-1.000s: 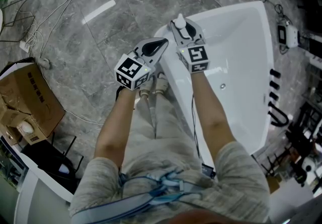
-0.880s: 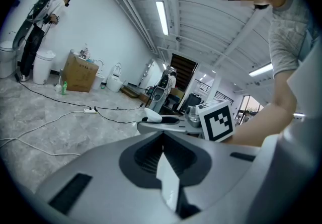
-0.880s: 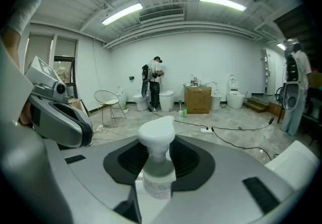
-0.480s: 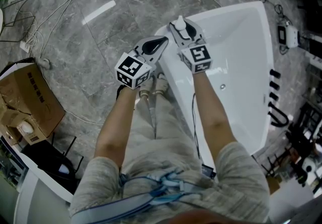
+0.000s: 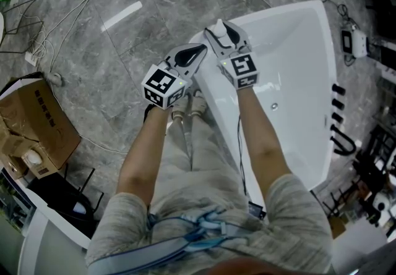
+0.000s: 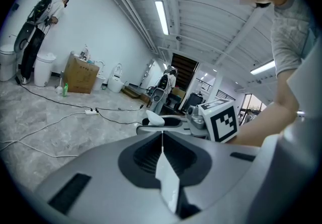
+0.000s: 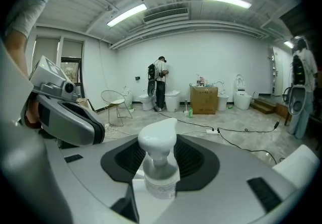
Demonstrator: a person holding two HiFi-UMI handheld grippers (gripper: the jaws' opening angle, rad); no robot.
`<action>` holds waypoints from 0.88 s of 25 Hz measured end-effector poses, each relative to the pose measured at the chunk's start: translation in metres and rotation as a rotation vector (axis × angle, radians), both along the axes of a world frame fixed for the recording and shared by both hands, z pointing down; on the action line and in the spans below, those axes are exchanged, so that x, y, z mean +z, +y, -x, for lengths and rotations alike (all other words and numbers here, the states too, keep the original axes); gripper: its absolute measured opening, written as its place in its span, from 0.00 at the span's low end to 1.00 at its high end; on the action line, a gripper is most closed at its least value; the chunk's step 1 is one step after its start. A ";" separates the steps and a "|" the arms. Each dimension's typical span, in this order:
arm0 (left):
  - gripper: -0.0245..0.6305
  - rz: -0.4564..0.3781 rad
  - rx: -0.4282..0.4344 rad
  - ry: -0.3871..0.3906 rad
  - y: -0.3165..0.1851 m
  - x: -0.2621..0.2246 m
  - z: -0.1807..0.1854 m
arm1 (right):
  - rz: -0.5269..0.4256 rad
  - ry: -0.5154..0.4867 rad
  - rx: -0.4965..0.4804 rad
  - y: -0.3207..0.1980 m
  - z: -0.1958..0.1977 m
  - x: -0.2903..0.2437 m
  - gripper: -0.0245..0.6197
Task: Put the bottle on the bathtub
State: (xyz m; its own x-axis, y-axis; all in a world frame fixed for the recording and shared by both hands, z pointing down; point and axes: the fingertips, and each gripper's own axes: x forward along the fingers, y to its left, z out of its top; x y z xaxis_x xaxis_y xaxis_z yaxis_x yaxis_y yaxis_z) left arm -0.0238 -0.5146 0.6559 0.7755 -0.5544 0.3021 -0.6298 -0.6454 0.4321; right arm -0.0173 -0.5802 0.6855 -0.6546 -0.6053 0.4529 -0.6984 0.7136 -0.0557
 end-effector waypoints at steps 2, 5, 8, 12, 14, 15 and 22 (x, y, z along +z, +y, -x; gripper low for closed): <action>0.04 0.000 -0.001 -0.001 -0.001 0.000 0.000 | -0.003 0.004 -0.001 0.000 0.000 0.000 0.27; 0.04 0.001 -0.003 -0.004 -0.001 0.001 0.000 | -0.007 0.010 -0.004 0.001 -0.001 0.000 0.27; 0.04 0.005 -0.002 -0.005 -0.001 0.002 0.000 | -0.005 0.013 -0.007 0.000 -0.001 0.000 0.30; 0.04 0.007 -0.001 -0.006 -0.001 0.003 -0.001 | -0.012 0.023 -0.017 -0.001 -0.001 -0.001 0.31; 0.04 0.007 0.000 -0.007 0.000 0.004 -0.002 | -0.013 0.018 -0.017 0.000 -0.001 -0.002 0.33; 0.04 0.009 0.000 -0.008 0.000 0.004 -0.002 | -0.012 0.014 -0.017 0.000 -0.001 -0.003 0.33; 0.04 0.015 -0.002 -0.011 -0.002 0.006 -0.003 | -0.025 0.015 -0.014 -0.001 -0.003 -0.005 0.36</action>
